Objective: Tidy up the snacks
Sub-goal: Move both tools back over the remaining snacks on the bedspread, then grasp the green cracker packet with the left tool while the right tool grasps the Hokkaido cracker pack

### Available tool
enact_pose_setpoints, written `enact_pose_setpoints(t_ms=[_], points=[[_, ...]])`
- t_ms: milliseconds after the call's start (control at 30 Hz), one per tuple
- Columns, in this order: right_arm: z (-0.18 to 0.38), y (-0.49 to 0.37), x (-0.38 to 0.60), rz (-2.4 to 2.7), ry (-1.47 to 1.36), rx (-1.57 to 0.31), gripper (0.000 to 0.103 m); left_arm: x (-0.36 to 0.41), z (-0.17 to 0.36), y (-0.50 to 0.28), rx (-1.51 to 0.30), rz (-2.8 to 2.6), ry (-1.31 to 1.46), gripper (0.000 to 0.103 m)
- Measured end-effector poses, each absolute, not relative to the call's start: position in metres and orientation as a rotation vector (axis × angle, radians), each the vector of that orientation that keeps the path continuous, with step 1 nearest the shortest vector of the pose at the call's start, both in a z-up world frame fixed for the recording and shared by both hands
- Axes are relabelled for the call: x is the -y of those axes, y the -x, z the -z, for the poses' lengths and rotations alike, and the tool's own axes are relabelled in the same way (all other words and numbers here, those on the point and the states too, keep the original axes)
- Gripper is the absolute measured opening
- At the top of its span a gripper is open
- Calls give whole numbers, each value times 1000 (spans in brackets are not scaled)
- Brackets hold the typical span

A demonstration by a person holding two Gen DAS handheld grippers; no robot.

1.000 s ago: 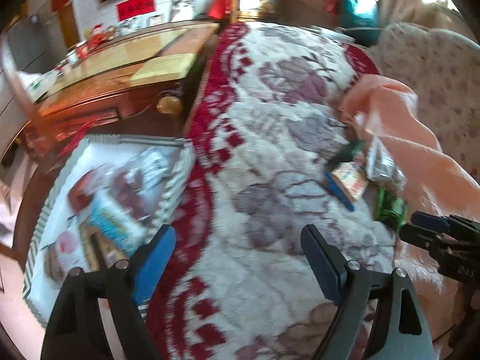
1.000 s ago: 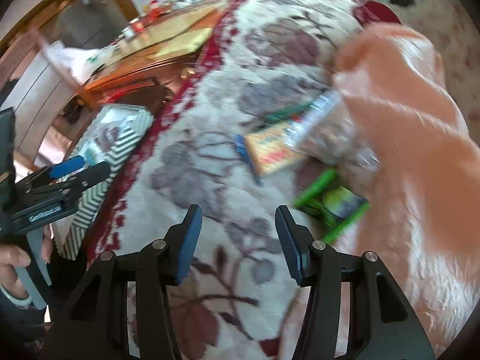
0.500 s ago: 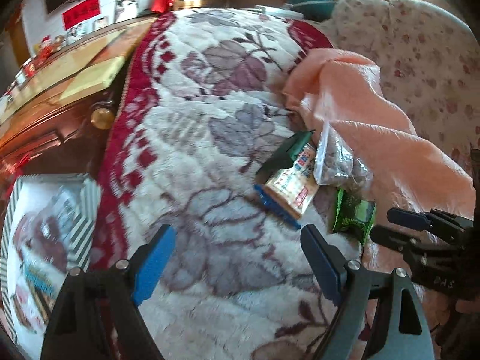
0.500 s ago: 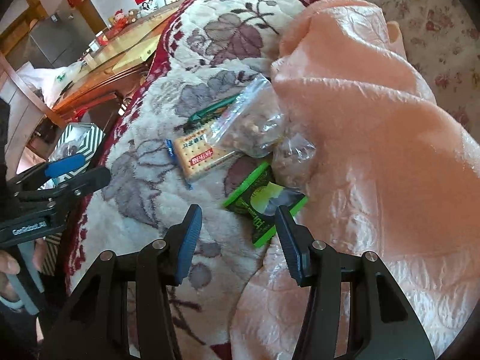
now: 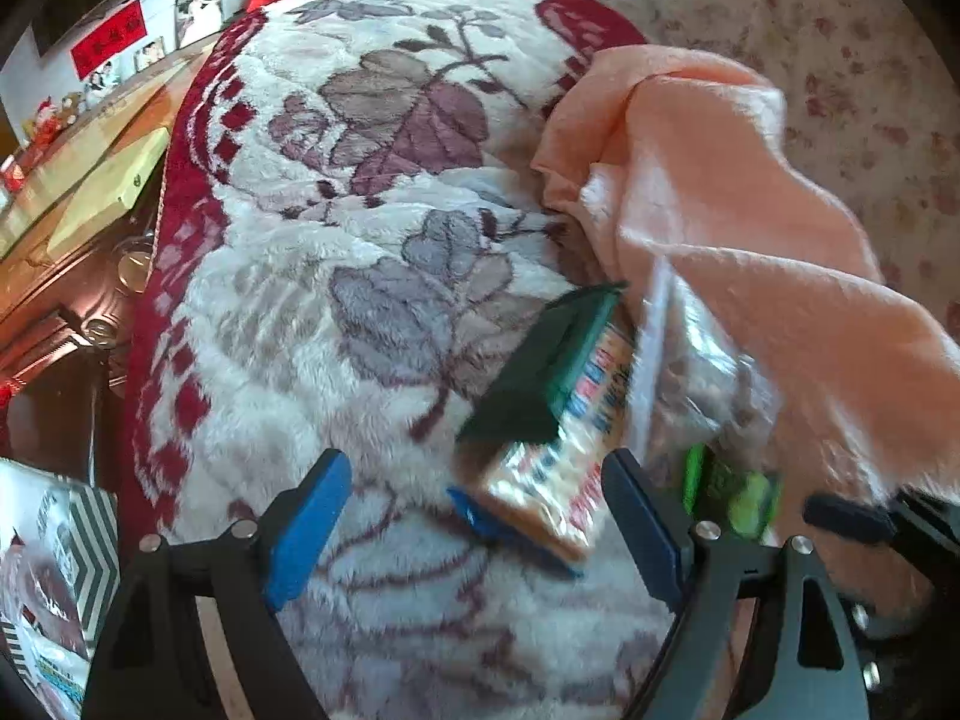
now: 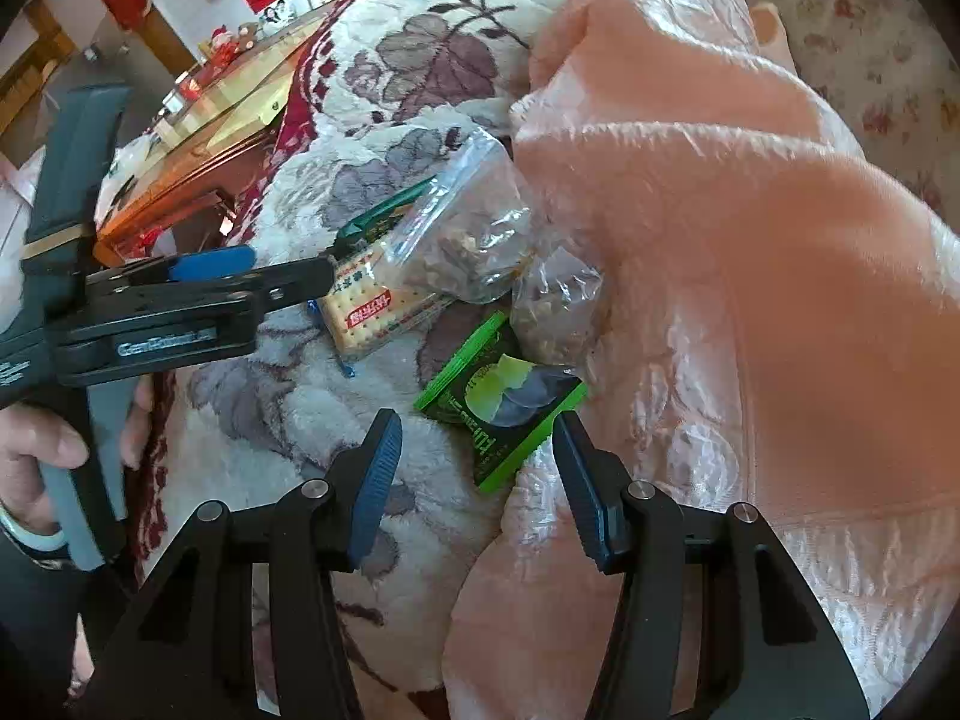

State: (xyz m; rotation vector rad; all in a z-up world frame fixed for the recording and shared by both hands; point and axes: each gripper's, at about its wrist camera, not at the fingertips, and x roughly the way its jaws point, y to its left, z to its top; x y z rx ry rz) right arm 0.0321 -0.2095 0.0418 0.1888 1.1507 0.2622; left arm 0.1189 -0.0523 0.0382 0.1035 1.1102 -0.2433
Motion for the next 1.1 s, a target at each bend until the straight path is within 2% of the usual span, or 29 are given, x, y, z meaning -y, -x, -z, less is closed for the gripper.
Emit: enact_pose_setpoints(t_ms=[267, 500, 733, 1100], points=[[-43, -31, 208, -279, -182, -1149, 52, 26, -32, -162, -1133, 75, -53, 87], [-38, -33, 204, -298, -188, -1166, 52, 26, -40, -171, -1110, 174, -52, 87], [-35, -32, 205, -298, -182, -1179, 52, 69, -17, -181, -1172, 312, -255, 87], [-29, -37, 207, -292, -195, -1193, 53, 64, -11, -210, -1216, 447, -394, 87]])
